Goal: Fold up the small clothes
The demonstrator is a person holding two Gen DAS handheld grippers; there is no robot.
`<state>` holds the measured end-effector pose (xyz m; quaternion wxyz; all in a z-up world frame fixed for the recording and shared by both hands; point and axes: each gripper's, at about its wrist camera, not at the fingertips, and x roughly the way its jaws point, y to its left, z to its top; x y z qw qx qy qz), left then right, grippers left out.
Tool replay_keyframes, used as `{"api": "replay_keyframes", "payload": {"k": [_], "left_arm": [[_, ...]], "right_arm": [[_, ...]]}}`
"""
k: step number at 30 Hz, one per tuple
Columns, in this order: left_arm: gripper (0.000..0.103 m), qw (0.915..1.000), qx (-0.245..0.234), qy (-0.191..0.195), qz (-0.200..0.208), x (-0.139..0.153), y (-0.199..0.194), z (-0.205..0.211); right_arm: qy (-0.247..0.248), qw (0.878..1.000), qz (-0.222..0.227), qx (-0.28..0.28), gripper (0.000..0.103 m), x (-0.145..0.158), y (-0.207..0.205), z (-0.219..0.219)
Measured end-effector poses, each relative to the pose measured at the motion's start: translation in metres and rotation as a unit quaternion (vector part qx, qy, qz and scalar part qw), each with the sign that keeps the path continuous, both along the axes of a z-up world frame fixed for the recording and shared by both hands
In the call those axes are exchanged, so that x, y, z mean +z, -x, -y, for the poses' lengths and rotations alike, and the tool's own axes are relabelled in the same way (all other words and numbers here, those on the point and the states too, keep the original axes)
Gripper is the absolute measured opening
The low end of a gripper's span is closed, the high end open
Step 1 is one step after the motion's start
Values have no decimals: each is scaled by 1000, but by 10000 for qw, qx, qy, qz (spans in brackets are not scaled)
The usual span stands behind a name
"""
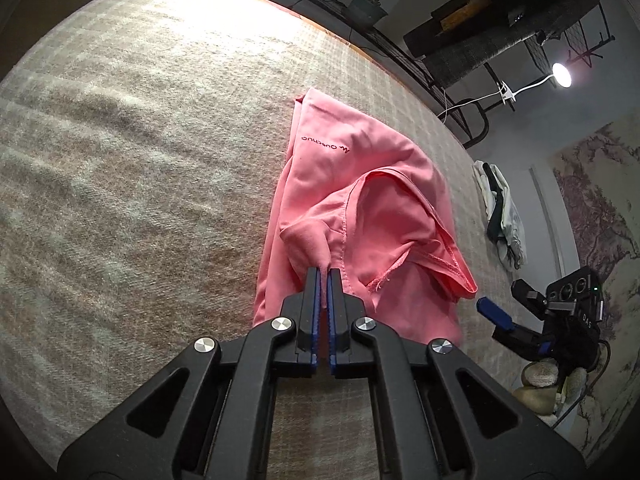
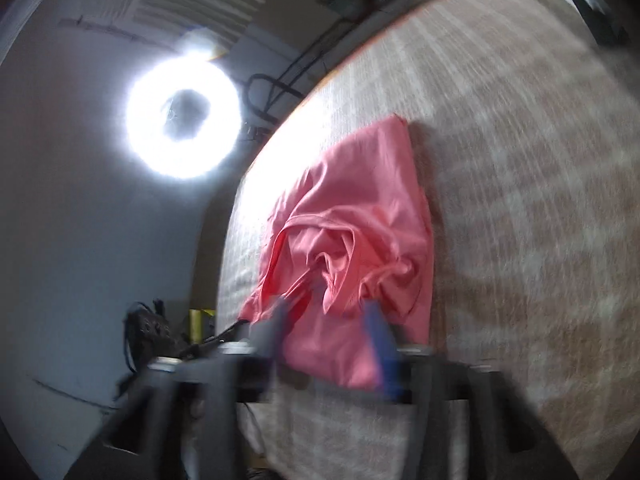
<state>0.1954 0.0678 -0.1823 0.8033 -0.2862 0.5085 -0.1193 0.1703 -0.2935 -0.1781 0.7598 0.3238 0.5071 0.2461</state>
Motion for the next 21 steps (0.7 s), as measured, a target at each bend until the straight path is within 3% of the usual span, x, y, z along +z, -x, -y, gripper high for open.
{"api": "replay_keyframes", "payload": {"k": [5,10,12,15,21], "left_arm": [[1,10000,-23,-20,1,0,-2,2],[0,10000,-34,-41,-2,-1,-3,3],[0,9999,-52,-87,13,-1,-4,4],[0,9998,-100,-173,75,1,-4,6],[0,9993,-169,-200,270,11,5,-3]], "right_arm": [[-725,9941,-703,-396,57,-29,-7,20],[-710,9907,-1006,-574,49,-45,-15,18],[-680,9913,-1022,-472,39,-48,-20,10],[-354,9950,-901,-260,7,-48,-24,-6],[333,9993,-177,37,3,-11,-15,-11]]}}
